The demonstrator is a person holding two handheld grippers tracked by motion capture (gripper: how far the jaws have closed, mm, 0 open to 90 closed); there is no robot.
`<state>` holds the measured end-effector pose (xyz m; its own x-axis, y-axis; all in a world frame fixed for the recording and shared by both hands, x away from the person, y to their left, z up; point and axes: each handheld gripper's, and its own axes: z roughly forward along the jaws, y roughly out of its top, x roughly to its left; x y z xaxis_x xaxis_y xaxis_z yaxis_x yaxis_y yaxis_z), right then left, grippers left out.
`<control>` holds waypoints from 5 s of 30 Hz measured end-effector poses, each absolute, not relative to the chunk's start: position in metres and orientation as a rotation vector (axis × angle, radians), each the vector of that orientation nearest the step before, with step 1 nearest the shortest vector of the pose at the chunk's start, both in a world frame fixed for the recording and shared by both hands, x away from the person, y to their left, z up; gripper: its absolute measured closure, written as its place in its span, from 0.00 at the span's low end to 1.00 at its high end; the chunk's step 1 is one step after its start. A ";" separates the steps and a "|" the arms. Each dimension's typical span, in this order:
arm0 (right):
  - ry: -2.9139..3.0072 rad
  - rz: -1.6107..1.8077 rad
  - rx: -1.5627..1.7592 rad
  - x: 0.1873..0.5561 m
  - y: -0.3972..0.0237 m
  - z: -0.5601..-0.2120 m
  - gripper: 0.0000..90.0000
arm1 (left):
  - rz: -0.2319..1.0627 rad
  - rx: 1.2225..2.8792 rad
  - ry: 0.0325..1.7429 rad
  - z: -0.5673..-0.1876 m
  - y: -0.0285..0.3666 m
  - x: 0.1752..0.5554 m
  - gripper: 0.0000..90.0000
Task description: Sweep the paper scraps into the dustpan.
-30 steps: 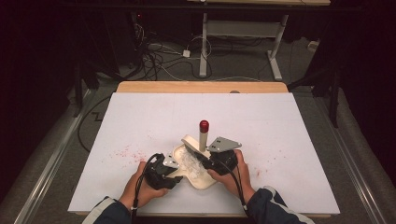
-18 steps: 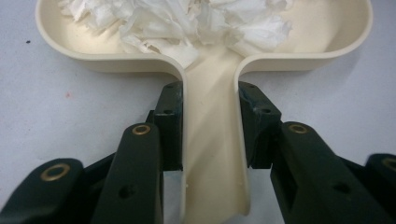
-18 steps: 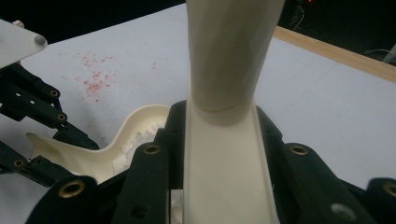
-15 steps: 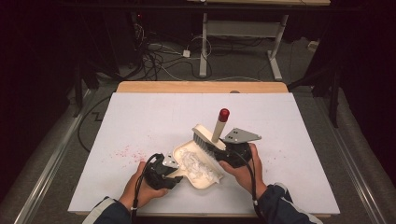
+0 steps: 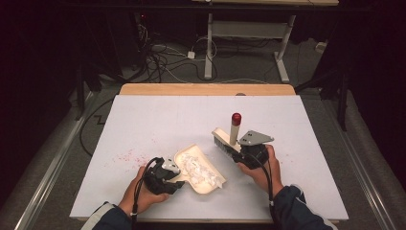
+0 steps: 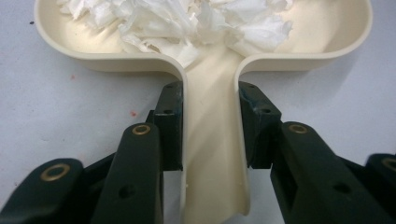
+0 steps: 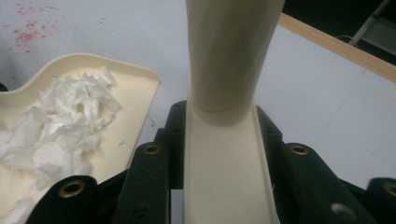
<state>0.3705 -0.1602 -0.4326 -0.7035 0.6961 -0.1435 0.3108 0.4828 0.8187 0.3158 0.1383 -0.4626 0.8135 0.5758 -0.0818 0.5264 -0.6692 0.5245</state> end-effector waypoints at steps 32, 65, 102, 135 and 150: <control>2.425 1.242 0.671 0.341 -0.134 -0.416 0.75 | 0.139 2.435 0.845 -0.462 0.141 0.318 0.70; 2.552 1.125 0.674 0.332 -0.144 -0.425 0.75 | 0.224 2.377 0.979 -0.460 0.155 0.323 0.70; 2.314 1.180 0.828 0.354 -0.176 -0.413 0.75 | 0.232 2.383 0.980 -0.461 0.158 0.325 0.70; 2.530 1.187 0.652 0.354 -0.125 -0.421 0.75 | 0.253 2.405 0.972 -0.461 0.153 0.324 0.70; 2.421 1.177 0.736 0.362 -0.153 -0.408 0.75 | 0.250 2.405 0.971 -0.461 0.153 0.325 0.70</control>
<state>0.3623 -0.1526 -0.4079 -0.8044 0.5883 -0.0825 0.2984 0.5202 0.8003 0.3246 0.1534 -0.4615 0.7245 0.6888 -0.0253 0.5907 -0.6015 0.5378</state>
